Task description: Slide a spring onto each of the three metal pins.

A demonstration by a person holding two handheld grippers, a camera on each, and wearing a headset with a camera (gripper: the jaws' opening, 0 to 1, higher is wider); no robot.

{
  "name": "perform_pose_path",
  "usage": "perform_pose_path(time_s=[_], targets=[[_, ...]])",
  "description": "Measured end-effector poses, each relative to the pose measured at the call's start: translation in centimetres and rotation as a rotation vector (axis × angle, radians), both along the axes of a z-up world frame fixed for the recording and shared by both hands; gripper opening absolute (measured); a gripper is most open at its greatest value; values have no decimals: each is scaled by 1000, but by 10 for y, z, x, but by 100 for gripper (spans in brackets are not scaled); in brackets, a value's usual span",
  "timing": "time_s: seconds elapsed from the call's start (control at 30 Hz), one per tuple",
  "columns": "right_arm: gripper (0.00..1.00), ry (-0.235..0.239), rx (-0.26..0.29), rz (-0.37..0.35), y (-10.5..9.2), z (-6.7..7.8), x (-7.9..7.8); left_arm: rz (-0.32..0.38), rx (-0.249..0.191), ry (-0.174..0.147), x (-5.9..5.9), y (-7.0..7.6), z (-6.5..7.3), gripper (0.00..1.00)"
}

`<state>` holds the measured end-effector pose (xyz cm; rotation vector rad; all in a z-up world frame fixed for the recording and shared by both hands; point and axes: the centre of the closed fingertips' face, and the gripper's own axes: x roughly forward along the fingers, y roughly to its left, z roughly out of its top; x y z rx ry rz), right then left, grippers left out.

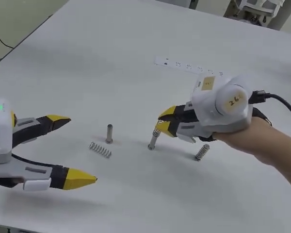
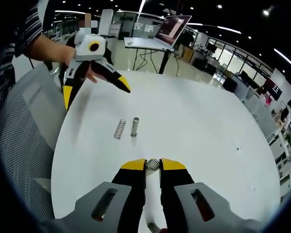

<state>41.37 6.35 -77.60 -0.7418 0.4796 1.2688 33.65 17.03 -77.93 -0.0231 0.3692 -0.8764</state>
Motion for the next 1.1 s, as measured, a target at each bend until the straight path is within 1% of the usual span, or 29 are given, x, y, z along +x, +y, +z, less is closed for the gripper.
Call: perform_pose_path(time_s=[0.13, 0.37, 0.63, 0.77, 0.87, 1.1], targets=[[7, 11, -24, -2, 0, -12, 0, -3, 0, 2, 0, -2, 0, 96], [7, 35, -57, -7, 0, -28, 1, 3, -4, 3, 0, 0, 1, 95], [8, 52, -72, -11, 0, -40, 0, 9, -11, 2, 1, 0, 3, 95], [8, 56, -78, -12, -1, -43, -1, 11, -12, 6, 1, 1, 3, 94], [8, 61, -67, -24, -1, -43, 0, 21, -31, 8, 2, 1, 5, 94], [8, 60, -61, -21, 0, -42, 0, 15, -23, 9, 2, 1, 5, 94]])
